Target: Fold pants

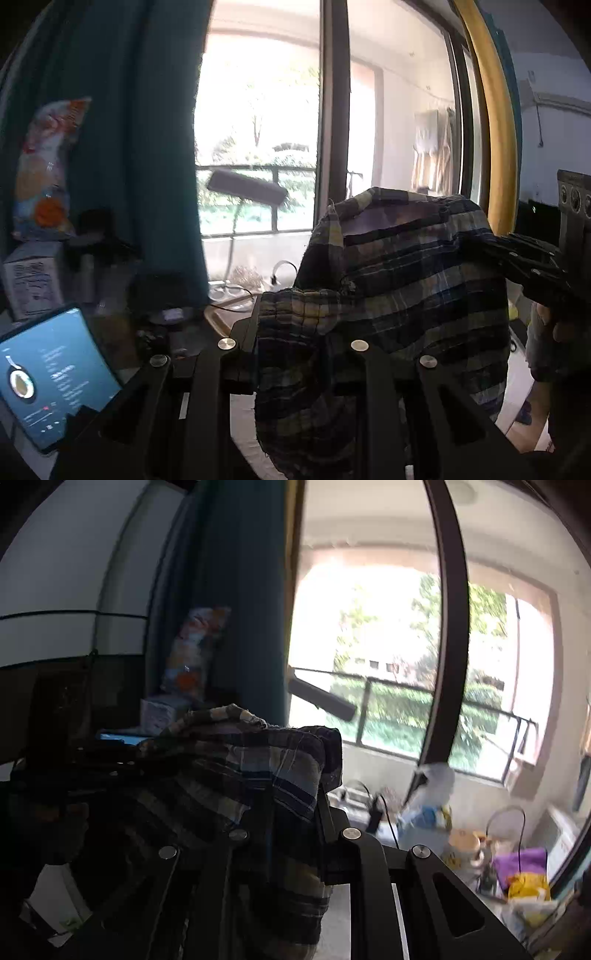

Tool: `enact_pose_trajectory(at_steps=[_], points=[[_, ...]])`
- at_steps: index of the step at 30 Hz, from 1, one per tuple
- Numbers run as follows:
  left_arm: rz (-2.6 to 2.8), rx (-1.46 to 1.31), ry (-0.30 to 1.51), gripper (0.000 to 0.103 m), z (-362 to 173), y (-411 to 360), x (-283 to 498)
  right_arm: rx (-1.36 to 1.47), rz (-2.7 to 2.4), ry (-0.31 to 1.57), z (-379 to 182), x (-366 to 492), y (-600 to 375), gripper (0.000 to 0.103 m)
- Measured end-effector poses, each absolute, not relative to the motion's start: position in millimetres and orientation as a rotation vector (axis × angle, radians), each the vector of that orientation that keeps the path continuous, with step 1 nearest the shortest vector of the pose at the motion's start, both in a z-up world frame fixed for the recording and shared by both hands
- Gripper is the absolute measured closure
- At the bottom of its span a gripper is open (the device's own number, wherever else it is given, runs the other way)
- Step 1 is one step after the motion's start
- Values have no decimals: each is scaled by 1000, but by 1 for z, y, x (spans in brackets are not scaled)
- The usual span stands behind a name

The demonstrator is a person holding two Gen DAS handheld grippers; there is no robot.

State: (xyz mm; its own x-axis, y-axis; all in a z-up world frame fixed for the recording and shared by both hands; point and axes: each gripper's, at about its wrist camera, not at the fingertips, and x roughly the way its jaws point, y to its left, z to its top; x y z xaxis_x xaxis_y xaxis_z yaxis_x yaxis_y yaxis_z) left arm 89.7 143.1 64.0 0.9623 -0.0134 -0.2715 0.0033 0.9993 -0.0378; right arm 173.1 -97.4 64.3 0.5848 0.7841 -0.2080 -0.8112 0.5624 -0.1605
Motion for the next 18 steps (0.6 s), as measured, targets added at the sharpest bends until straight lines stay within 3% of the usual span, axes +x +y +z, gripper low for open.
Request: enact_pose_trajectory(at_steps=[18], points=[[179,-94,94,79,112,215,-23,-303,1225,-171,148,68,-17,86]])
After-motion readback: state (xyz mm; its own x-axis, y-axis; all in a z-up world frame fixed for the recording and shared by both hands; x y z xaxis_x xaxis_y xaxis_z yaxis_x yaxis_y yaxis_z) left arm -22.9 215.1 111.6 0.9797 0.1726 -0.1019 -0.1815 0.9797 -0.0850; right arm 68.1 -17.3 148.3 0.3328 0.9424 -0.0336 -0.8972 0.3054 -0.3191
